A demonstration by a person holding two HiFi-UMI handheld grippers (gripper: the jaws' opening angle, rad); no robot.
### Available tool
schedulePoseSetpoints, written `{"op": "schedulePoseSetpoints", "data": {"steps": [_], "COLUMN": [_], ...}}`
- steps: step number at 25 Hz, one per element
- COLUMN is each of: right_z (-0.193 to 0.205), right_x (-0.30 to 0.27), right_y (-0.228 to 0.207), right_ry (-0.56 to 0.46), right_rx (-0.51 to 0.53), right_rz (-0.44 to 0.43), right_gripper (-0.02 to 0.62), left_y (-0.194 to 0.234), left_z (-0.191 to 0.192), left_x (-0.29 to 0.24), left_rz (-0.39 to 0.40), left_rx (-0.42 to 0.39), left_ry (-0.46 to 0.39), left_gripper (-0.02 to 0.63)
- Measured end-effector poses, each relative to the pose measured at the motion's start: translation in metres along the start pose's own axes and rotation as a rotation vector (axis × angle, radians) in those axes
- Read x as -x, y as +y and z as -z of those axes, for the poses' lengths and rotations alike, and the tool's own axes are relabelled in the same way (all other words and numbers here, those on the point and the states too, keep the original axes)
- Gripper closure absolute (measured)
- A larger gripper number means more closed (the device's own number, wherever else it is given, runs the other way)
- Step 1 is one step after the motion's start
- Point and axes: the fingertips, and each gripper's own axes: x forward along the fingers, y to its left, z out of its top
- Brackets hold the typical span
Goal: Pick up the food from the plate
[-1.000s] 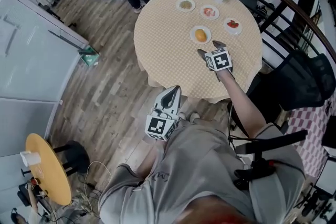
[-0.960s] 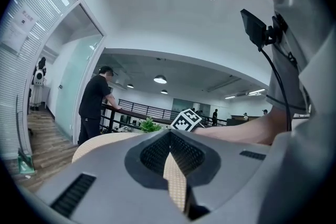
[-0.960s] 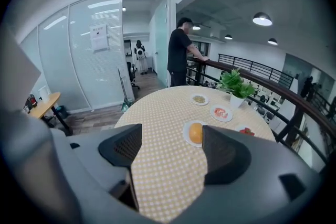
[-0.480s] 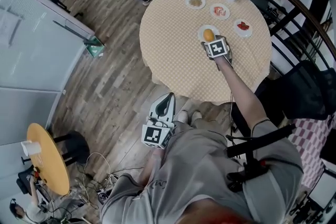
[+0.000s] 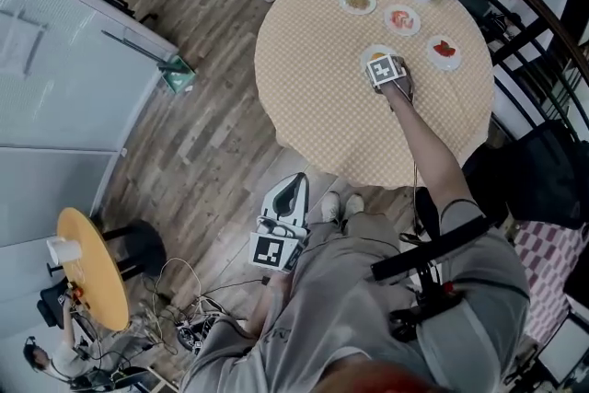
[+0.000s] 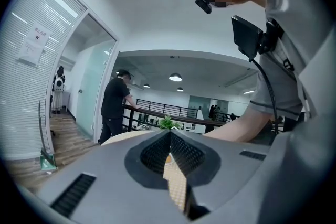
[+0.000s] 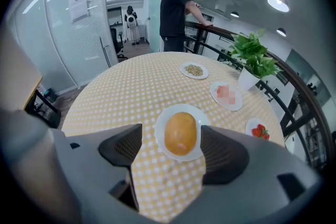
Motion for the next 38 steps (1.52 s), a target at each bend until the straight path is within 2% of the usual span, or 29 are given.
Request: {"op": "schedulePoseSetpoints", "data": {"steps": [6, 10, 16, 19, 21, 34, 38], "right_z": [0.006, 0.021, 0.036, 0.042, 0.040, 0.043, 0.038], "right_x": [-0.036, -0.050, -0.082, -0.094, -0.094, -0.093, -0.087], "right_y": [-0.006, -0.022, -0.032, -0.030, -0.031, -0.027, -0.031], "right_ry": [0.066, 0.137, 0.203, 0.192, 0.172, 0.181, 0.157], "right_rx": [-0.042, -0.043, -0.040, -0.148, -0.168, -0.161, -0.158], "right_rz": [-0.044, 0.033, 0.032, -0.057, -0.092, -0.078, -0.069], "right_gripper": [0.245, 0.245, 0.245, 0.252, 0.259, 0.261, 0.261], "left_y": [0.004, 0.010, 0.018, 0.020, 0.022, 0.022, 0.023], "left_z": [0.002, 0.002, 0.010, 0.014, 0.016, 0.011, 0.012], "left_x": [-0.004, -0.002, 0.003, 0.004, 0.003, 0.010, 0.015], "left_rz": [-0.026, -0.041, -0.084, -0.095, -0.097, -0.100, -0.110], "left_rx": [0.012, 0.014, 0.033, 0.029, 0.026, 0.026, 0.031], "left_ry": [0.029, 0.026, 0.051, 0.067, 0.076, 0.062, 0.052], "left_gripper": [0.595, 0.596, 0.596, 0.595, 0.596, 0.596, 0.597]}}
